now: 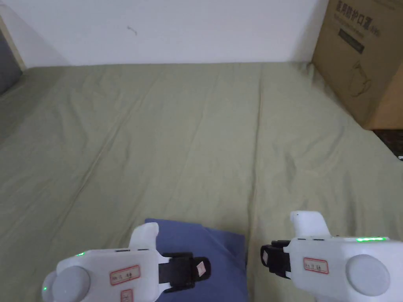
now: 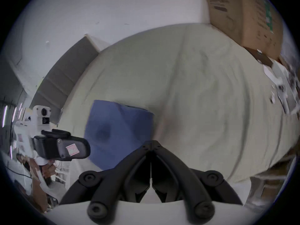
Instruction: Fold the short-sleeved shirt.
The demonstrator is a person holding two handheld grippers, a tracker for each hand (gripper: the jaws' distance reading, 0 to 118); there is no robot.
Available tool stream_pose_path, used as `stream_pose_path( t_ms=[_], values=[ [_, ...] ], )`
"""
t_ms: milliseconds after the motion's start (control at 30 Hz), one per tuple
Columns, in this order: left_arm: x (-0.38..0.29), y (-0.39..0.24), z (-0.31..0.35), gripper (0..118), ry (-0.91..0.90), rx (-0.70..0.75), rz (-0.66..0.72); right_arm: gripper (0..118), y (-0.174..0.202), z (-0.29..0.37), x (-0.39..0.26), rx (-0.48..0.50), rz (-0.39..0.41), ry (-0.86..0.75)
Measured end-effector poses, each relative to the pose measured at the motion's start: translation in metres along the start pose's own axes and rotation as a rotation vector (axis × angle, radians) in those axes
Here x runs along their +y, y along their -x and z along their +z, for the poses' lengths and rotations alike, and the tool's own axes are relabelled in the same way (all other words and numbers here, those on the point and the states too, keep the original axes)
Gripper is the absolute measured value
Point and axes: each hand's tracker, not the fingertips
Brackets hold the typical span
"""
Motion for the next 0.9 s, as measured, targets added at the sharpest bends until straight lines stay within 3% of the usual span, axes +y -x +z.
stream_pose_path(
  t_ms=[100, 233, 367, 467, 500, 600, 633, 700, 733, 767, 900],
  values=[
    [-0.006, 0.027, 0.031, 0, -0.054, 0.053, 0.052, 0, 0.026, -0.02, 0.011, 0.077, 0.054, 0.021],
    [-0.02, 0.054, 0.06, 0, -0.106, 0.096, 0.129, 0, 0.048, -0.066, 0.008, 0.073, 0.109, 0.115],
    [-0.031, 0.073, 0.073, 1, -0.131, 0.072, 0.179, 0, 0.046, -0.108, -0.006, 0.022, 0.083, 0.222],
    [-0.03, 0.088, 0.072, 2, -0.12, 0.036, 0.22, 0, 0.046, -0.106, -0.006, 0.031, 0.076, 0.203],
    [-0.029, 0.092, 0.072, 8, -0.116, 0.029, 0.222, 0, 0.046, -0.104, -0.005, 0.033, 0.075, 0.202],
    [-0.018, 0.107, 0.066, 70, -0.119, 0.014, 0.233, 0, 0.046, -0.104, -0.003, 0.031, 0.081, 0.209],
    [-0.013, 0.112, 0.063, 84, -0.119, 0.012, 0.243, 0, 0.046, -0.104, -0.003, 0.031, 0.081, 0.211],
    [-0.004, 0.123, 0.054, 89, -0.095, -0.018, 0.252, 0, 0.047, -0.104, -0.003, 0.026, 0.079, 0.213],
    [0.002, 0.127, 0.048, 105, -0.083, -0.069, 0.257, 0, 0.047, -0.105, -0.003, 0.025, 0.076, 0.213],
    [0.007, 0.134, 0.042, 111, -0.069, -0.108, 0.26, 0, 0.047, -0.105, -0.003, 0.023, 0.077, 0.213],
    [0.022, 0.16, 0.012, 114, -0.005, -0.247, 0.369, 0, 0.045, -0.105, -0.002, 0.026, 0.064, 0.216]
  ],
)
